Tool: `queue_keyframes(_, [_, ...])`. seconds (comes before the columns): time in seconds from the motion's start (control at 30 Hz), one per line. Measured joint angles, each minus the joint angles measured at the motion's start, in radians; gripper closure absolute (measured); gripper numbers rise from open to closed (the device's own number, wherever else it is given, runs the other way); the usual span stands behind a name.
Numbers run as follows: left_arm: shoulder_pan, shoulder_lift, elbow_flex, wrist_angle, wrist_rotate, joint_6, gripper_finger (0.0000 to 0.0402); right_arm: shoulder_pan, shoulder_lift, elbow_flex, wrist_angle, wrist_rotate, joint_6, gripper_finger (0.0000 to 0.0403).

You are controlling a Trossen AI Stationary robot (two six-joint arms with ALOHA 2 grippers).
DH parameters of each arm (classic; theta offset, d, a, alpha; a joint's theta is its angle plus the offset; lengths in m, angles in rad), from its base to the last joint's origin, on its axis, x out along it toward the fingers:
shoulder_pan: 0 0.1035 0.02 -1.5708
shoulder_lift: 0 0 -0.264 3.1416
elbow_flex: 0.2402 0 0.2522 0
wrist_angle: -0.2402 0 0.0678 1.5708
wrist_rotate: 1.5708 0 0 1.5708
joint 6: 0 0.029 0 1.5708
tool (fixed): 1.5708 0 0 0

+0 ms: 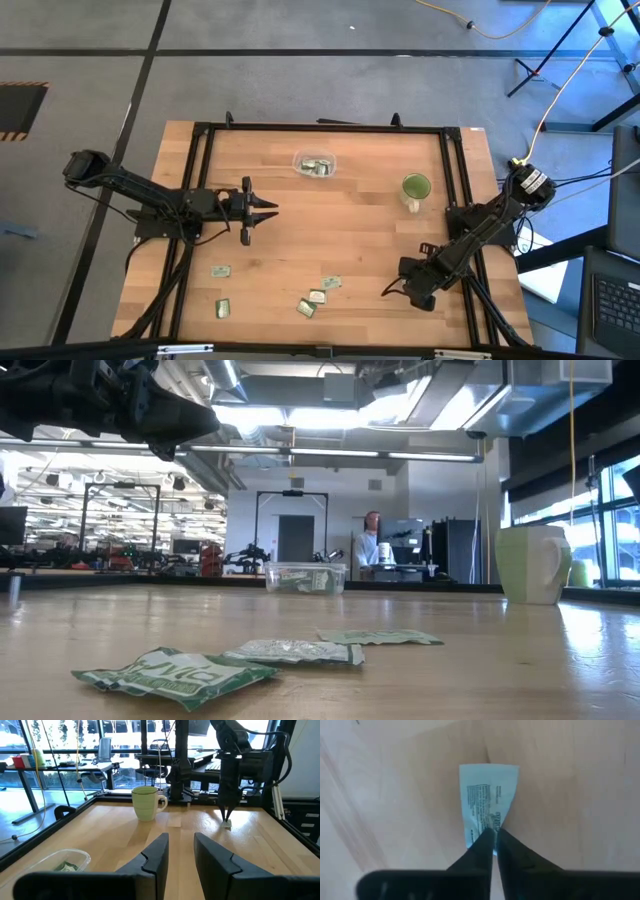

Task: Pick and place items into bin
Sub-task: Put the right green stevia packet into the bin

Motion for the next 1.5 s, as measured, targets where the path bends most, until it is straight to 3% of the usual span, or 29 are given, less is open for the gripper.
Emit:
queue_keyframes(0.17, [0.0, 0.0, 0.0, 0.0, 0.0, 0.0, 0.0315, -0.008, 0.002, 0.058, -0.024, 0.02, -0.044, 0.0395])
queue_keyframes(0.33, [0.0, 0.0, 0.0, 0.0, -0.001, -0.001, 0.0315, -0.092, -0.016, 0.183, -0.048, 0.099, -0.174, 0.0394])
queue_keyframes(0.53, [0.0, 0.0, 0.0, 0.0, -0.001, -0.002, 0.0315, -0.288, -0.024, 0.37, -0.086, 0.179, -0.521, 0.0399])
queue_keyframes(0.77, [0.0, 0.0, 0.0, 0.0, -0.001, -0.002, 0.0315, -0.595, -0.024, 0.566, -0.07, 0.189, -0.955, 0.0397])
queue_keyframes(0.9, [0.0, 0.0, 0.0, 0.0, -0.001, -0.001, 0.0315, -0.788, -0.024, 0.602, 0.007, 0.175, -1.097, 0.0396])
queue_keyframes(1.07, [0.0, 0.0, 0.0, 0.0, -0.002, 0.0, 0.0315, -0.979, 0.027, 0.602, 0.157, 0.021, -1.225, 0.0396])
queue_keyframes(1.23, [0.0, 0.0, 0.0, -0.005, -0.002, 0.0, 0.0315, -1.084, 0.156, 0.602, 0.284, -0.05, -1.329, 0.0396])
queue_keyframes(1.5, [0.0, 0.0, 0.0, -0.008, -0.002, 0.0, 0.0315, -1.2, 0.343, 0.602, 0.329, -0.051, -1.423, 0.0396])
